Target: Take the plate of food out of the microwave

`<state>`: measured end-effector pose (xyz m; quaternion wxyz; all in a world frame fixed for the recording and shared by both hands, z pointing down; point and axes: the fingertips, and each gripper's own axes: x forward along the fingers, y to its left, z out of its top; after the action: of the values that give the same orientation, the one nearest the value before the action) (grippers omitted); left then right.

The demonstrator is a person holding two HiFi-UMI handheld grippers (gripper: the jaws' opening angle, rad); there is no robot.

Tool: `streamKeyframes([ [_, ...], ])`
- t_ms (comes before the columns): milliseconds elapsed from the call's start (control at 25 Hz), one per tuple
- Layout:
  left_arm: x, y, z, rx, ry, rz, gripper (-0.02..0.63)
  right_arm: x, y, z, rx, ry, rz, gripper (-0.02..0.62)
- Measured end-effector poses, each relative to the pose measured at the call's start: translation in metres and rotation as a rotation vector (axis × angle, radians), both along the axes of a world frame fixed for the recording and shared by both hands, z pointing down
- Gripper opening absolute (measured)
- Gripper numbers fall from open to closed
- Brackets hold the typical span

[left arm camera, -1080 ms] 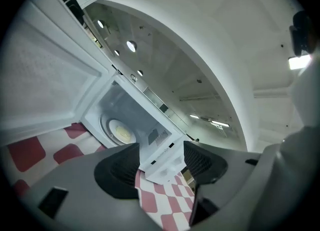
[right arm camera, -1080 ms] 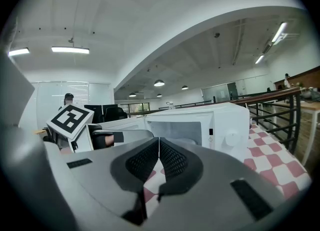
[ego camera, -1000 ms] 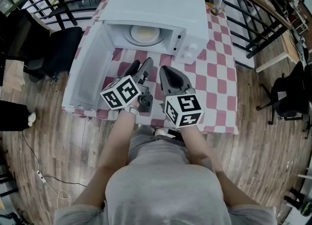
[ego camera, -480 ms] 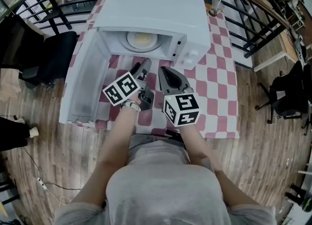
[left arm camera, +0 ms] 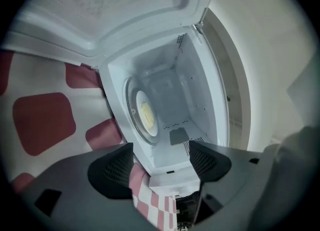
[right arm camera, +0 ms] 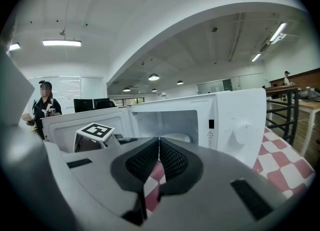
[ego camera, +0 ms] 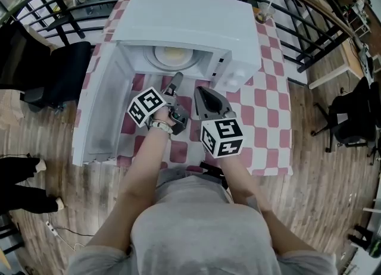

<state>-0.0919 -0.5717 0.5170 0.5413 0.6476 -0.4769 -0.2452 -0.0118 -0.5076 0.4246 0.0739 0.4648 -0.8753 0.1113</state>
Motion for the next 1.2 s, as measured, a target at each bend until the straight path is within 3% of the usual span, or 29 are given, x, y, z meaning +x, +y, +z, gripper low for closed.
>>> streamKeyframes([
  [240,-0.01,-0.024,0.016,0.004,0.07,-0.046,0.341,-0.006,-0.01,0.013,-0.021,0.008,0.003,0.028],
  [800,-0.023,-0.053,0.059,-0.114,0.185,-0.123,0.344,-0.012,-0.027,0.031,-0.06,0.002,0.046,0.028],
  [1200,-0.03,-0.072,0.074,-0.208,0.172,-0.215,0.354,-0.003,-0.032,0.042,-0.102,0.014,0.073,0.026],
])
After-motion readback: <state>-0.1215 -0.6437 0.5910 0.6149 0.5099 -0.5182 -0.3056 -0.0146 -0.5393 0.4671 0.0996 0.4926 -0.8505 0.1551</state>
